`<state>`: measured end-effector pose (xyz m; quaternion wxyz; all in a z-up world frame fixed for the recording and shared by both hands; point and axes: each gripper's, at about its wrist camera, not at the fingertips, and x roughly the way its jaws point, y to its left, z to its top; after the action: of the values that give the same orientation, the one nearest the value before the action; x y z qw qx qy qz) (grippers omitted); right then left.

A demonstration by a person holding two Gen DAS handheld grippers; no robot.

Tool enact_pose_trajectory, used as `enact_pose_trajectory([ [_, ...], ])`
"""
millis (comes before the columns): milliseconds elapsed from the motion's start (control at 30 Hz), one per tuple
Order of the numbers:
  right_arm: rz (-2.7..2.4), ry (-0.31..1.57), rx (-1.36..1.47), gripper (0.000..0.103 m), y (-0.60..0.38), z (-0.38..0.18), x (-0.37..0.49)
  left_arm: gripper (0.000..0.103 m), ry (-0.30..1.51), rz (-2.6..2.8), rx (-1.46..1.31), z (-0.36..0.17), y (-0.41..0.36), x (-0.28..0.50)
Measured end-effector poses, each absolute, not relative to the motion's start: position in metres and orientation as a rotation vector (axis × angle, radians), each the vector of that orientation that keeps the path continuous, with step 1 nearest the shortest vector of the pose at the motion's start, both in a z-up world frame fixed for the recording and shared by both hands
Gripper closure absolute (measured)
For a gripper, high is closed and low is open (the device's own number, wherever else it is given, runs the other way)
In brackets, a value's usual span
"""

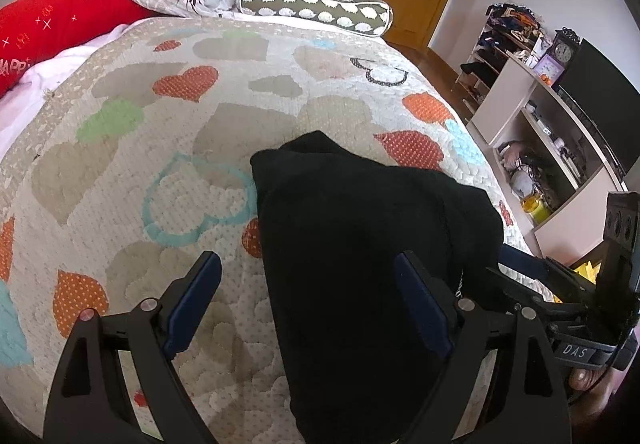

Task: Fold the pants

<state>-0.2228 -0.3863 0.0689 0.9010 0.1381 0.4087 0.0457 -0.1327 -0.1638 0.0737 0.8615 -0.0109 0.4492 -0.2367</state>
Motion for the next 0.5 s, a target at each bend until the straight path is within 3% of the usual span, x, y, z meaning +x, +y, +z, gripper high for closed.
enact_pose_trajectory([
  [500,0.115,0.89,0.317,0.02,-0.392,0.052,-0.214,0.013,1.026,-0.563,-0.101,0.054,-0.162,-0.128],
])
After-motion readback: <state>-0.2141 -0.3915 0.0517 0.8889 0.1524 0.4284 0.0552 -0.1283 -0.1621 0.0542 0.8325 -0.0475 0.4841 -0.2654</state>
